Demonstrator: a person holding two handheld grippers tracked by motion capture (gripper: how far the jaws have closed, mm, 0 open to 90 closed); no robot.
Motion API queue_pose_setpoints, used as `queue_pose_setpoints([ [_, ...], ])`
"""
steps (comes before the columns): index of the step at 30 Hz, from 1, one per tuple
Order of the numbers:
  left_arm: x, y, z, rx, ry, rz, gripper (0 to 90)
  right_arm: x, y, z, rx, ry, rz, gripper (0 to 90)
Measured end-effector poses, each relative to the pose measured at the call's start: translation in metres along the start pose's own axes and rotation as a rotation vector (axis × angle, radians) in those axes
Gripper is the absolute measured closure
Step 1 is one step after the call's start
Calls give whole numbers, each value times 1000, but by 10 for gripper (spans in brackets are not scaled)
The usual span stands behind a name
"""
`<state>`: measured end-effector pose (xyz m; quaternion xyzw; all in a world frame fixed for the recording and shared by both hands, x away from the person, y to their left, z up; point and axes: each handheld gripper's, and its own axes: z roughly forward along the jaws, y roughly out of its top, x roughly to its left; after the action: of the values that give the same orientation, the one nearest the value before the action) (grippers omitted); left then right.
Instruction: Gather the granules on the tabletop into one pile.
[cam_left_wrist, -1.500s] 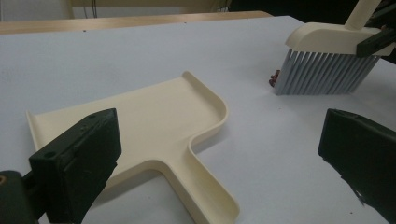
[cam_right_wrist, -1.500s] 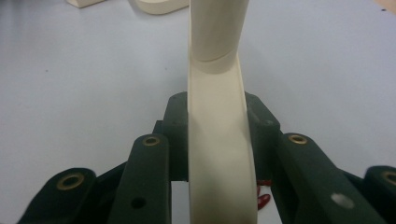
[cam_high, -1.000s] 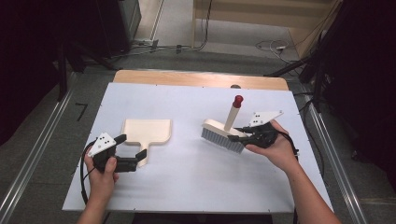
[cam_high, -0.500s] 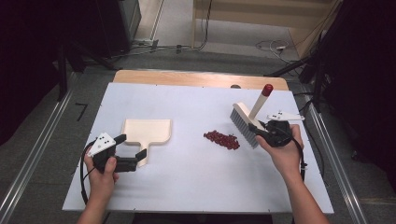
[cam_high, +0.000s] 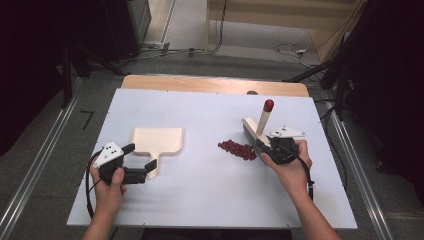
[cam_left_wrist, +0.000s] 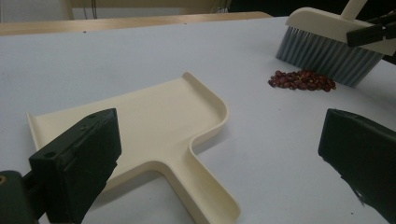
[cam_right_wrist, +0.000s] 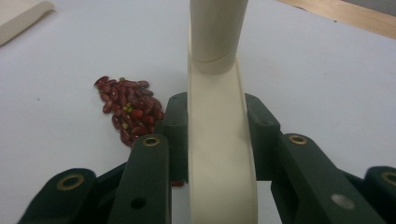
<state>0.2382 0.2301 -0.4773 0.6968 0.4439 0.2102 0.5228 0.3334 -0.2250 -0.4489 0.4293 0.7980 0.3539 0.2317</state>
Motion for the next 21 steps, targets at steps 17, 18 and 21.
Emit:
queue_pose_setpoints([
  [17,0,0,1,1,-1,2,0,5,2,-2,-36,57,-39,656],
  [18,0,0,1,1,-1,2,0,5,3,-2,-40,62,-41,656],
  [21,0,0,0,1,0,2,0,3,3,-4,-52,50,-44,656],
])
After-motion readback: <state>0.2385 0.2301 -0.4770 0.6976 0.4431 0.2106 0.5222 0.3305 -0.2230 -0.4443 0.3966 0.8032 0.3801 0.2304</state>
